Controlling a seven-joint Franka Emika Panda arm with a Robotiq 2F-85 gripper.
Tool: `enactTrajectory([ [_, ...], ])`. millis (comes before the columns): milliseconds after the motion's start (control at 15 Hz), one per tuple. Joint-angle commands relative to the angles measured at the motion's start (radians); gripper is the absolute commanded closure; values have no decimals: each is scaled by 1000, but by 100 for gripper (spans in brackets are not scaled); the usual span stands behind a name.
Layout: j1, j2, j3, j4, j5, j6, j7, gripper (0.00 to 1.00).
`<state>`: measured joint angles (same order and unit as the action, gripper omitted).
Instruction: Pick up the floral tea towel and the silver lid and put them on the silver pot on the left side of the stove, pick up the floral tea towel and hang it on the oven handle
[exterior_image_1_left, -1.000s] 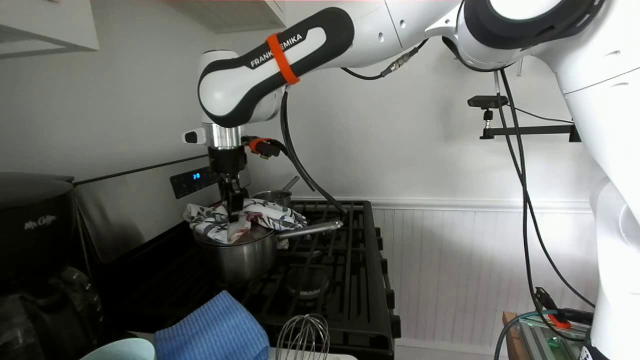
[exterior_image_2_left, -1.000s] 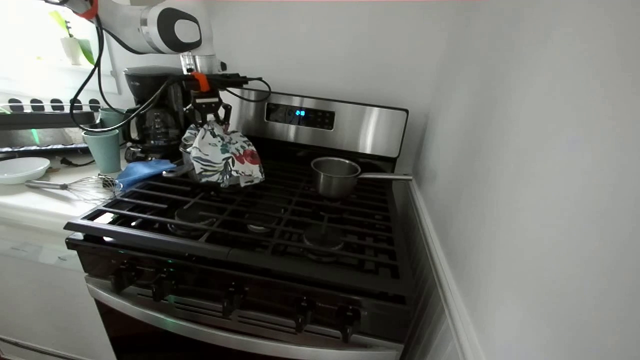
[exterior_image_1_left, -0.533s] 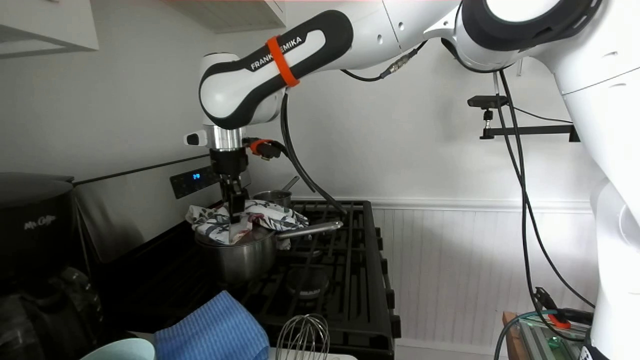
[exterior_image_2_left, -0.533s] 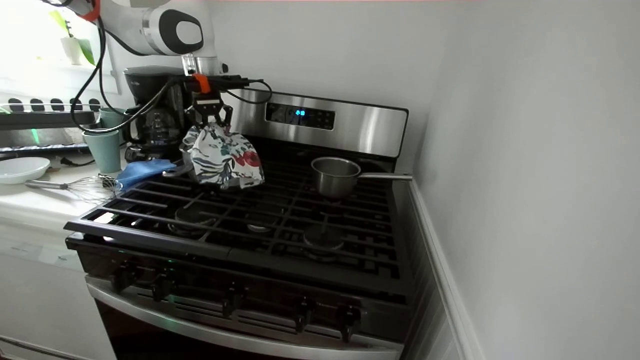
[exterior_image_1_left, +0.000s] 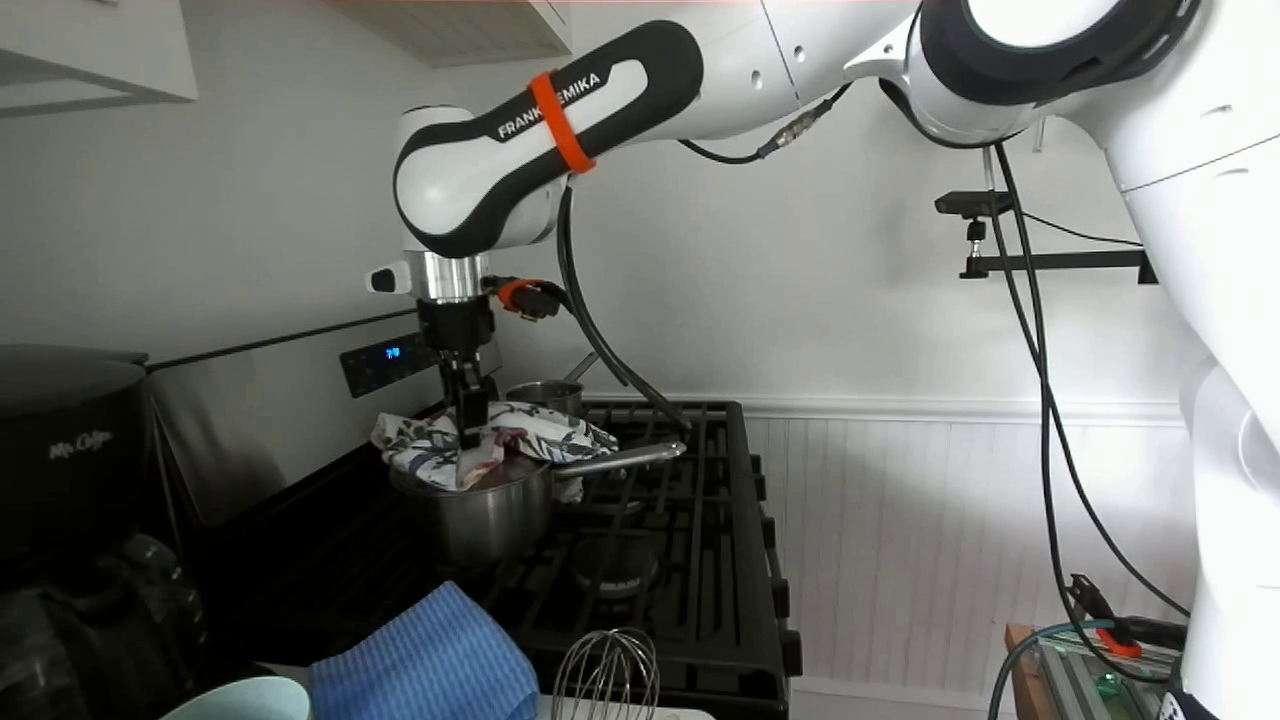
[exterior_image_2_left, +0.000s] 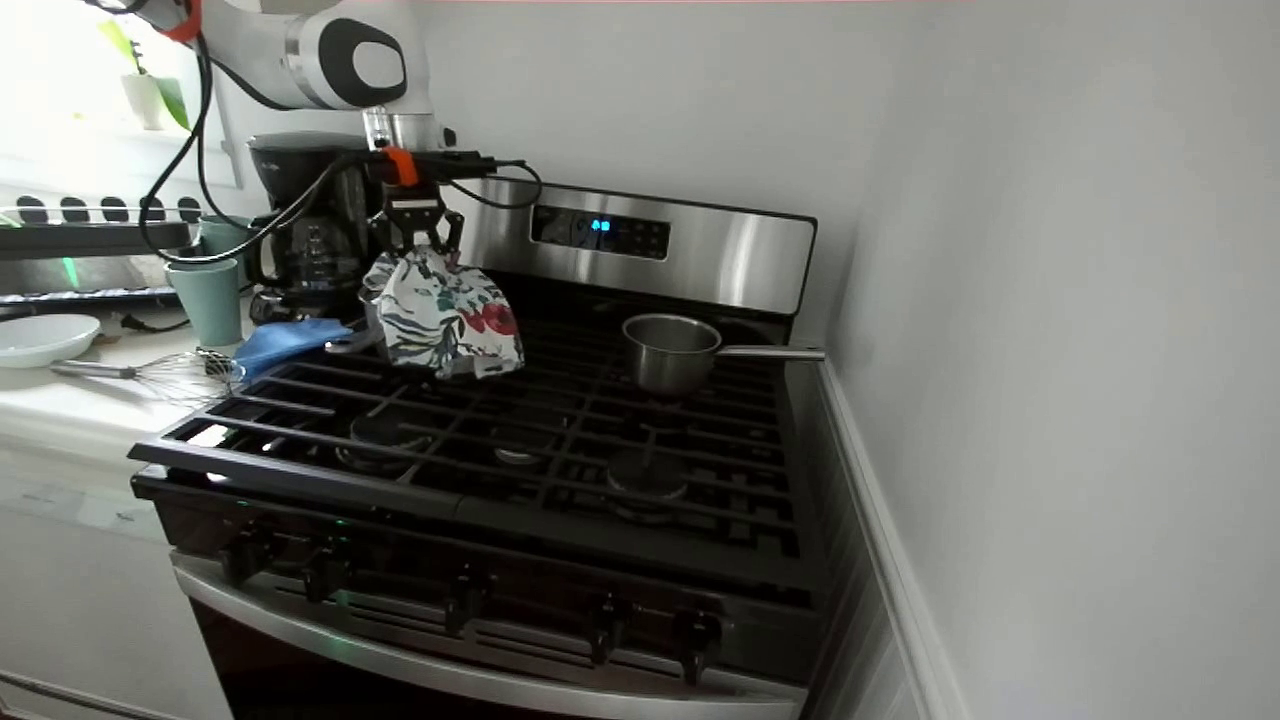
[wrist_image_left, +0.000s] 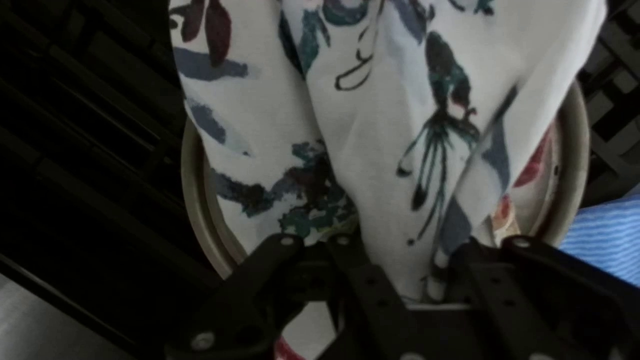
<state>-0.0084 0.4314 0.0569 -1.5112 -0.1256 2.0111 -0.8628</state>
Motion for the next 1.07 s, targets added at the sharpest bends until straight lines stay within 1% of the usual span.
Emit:
enactTrajectory([
  [0,1,20,6,41,0,-34,22,60],
  [133,0,17,7,41,3,-29,24,48],
  [533,-3,-3,9,50,6,-26,20,5],
  [600,-3,-5,9,52,6,-26,19,1],
  [667,-3,-6,8,54,3,-27,17,4],
  [733,-3,-6,8,55,2,-28,15,23],
  [800,-3,-7,8,56,3,-29,13,31],
  [867,-3,-8,8,56,2,-29,14,32],
  [933,-3,-10,8,55,2,-31,11,37],
  [1000,-4,-11,8,55,2,-33,9,47],
])
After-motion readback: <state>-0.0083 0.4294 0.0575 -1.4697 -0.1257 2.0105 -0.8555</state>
